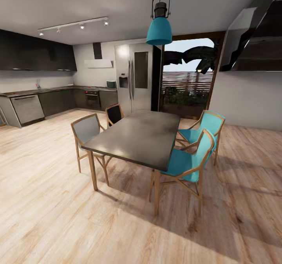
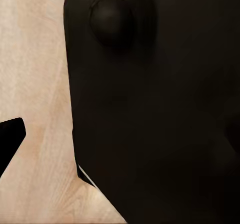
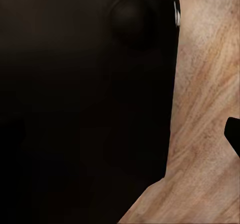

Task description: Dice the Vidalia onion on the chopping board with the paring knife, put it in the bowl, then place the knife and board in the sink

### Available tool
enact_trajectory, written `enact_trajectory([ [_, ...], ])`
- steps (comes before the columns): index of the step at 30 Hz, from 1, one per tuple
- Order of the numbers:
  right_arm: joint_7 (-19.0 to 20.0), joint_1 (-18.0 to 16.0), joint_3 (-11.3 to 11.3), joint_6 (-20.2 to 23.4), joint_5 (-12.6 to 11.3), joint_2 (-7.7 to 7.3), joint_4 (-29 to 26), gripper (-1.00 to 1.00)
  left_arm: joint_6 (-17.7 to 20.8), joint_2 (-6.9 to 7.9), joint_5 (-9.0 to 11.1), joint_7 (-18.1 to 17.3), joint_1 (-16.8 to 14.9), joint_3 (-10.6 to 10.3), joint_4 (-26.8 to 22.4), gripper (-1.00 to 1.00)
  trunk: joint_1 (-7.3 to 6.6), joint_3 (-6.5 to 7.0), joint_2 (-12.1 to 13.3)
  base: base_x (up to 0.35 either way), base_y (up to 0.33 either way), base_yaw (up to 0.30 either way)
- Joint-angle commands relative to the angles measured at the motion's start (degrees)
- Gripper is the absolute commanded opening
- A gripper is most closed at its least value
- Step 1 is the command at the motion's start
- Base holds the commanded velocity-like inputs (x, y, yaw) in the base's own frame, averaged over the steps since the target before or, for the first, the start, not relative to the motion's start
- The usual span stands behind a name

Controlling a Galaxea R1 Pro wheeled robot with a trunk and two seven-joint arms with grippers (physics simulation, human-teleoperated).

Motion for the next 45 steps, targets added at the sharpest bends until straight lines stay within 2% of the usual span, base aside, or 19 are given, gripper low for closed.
enact_trajectory([
  [1,0.1,0.0,0.1,0.3,-0.1,0.33,-0.3,1.0,-0.3,-0.33,0.2,-0.1,0.2,0.3,-0.3,1.0,0.0,-0.03,0.0,0.0,0.0,0.0],
  [9,0.1,0.0,0.1,0.0,0.0,2.37,-2.7,1.0,-1.3,-0.31,0.3,0.0,0.2,0.3,-2.2,1.0,0.0,-0.03,0.0,0.0,0.0,0.0],
  [17,-0.1,0.0,0.1,-2.1,0.3,2.55,-5.3,1.0,-1.5,-0.29,0.3,0.1,0.2,0.3,-4.8,1.0,0.0,-0.03,0.0,0.0,0.0,0.0],
  [20,-0.3,0.0,0.2,-3.1,0.4,2.27,-6.2,1.0,-1.5,-0.05,0.3,0.1,0.2,0.4,-5.7,1.0,0.0,-0.03,0.0,0.0,0.0,0.0],
  [30,0.0,0.0,0.2,-6.3,0.5,-0.34,-9.5,1.0,-1.5,0.52,0.3,0.3,0.2,0.6,-9.0,1.0,0.0,-0.03,0.0,0.0,0.0,0.0],
  [38,0.0,0.0,0.2,-8.9,0.4,-0.55,-12.1,1.0,-2.3,0.85,0.3,0.2,0.2,0.6,-11.5,1.0,0.0,-0.03,0.0,0.0,0.0,0.0],
  [39,0.0,0.0,0.2,-13.0,0.4,-0.54,-37.2,1.0,-2.5,1.05,0.3,0.2,0.2,0.6,-38.4,1.0,0.0,-0.03,0.0,0.0,0.0,0.0],
  [45,0.1,0.0,0.3,-13.7,0.4,-0.61,-36.8,1.0,-4.9,1.49,0.4,0.2,0.2,0.5,-35.2,1.0,0.0,-0.03,0.0,0.0,0.0,0.0],
])
